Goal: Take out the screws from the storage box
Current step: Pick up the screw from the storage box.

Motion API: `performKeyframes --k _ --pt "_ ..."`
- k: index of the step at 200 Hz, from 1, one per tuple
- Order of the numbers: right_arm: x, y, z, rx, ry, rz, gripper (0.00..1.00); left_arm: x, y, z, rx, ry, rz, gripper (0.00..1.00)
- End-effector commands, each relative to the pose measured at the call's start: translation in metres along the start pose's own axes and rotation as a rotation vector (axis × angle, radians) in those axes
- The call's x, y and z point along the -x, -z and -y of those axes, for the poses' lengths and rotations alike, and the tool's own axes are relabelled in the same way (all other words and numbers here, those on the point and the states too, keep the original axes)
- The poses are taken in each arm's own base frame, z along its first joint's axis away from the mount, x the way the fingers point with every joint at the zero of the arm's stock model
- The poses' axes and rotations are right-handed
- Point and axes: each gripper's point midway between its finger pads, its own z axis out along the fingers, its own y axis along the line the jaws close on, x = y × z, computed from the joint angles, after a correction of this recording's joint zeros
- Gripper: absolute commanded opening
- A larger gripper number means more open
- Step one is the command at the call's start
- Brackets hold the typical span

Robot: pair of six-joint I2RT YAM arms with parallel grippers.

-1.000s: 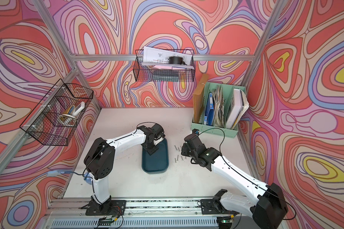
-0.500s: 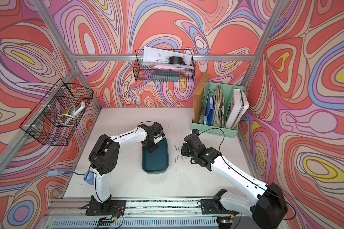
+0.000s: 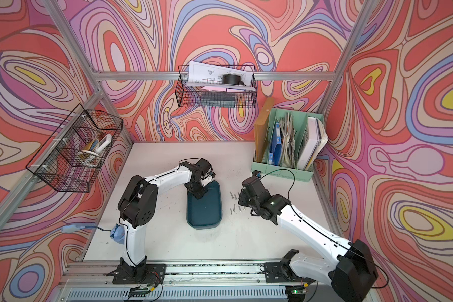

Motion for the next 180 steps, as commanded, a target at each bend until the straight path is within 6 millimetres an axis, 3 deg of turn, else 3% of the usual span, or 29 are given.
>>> performKeyframes --k 1,48,91,128,180 --pt "-0.003 -0.002 0.006 -0.024 -0.002 -0.001 0.19 -0.008 -0.008 0.006 -0.041 0.002 -0.043 0.38" --pt "-0.003 -0.003 0.006 -0.027 -0.003 -0.001 0.19 -0.016 -0.007 0.017 -0.095 0.021 -0.074 0.38" --pt "-0.004 -0.005 0.007 -0.034 -0.003 -0.007 0.19 -0.015 0.01 0.031 -0.172 0.064 -0.044 0.39" --pt "-0.004 -0.008 0.006 -0.037 -0.001 -0.012 0.19 -0.014 0.013 0.016 -0.086 0.095 -0.031 0.41" --pt "-0.006 -0.009 0.008 -0.047 -0.003 -0.017 0.19 -0.01 0.012 0.019 -0.077 0.147 0.004 0.41"
